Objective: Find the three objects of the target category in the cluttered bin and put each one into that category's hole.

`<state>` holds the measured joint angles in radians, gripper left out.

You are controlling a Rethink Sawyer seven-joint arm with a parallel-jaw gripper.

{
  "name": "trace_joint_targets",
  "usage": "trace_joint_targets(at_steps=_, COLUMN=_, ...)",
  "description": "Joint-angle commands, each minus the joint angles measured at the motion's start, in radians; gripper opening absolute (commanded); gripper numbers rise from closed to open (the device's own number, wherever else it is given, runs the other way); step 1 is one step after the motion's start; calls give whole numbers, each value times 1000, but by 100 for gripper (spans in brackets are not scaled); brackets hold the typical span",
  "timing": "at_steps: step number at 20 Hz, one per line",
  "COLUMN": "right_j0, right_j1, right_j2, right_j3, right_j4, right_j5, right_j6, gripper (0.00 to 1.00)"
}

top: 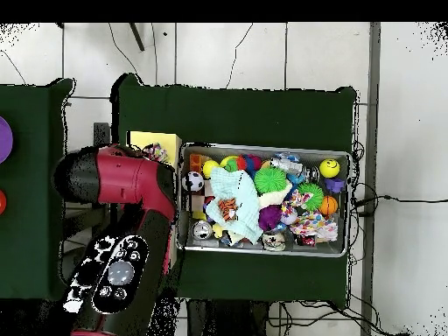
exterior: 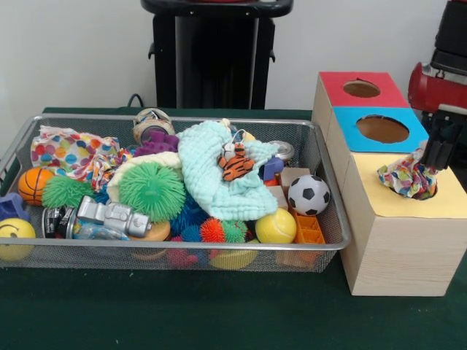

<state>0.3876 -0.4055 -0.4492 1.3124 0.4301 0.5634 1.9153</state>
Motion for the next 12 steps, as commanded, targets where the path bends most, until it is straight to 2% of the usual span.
trace_joint_targets(at_steps=1, right_j0=-41, right_j1=-26, right_j2=73, right_j3=99, right_j4=24, right_j5=87, right_j6=227, gripper=0)
trace_joint_targets(at_steps=12, right_j0=-32, right_j1=-10, right_j2=66, right_j3=106, right_j4=13, right_j5=45, right_j6=238, gripper=0)
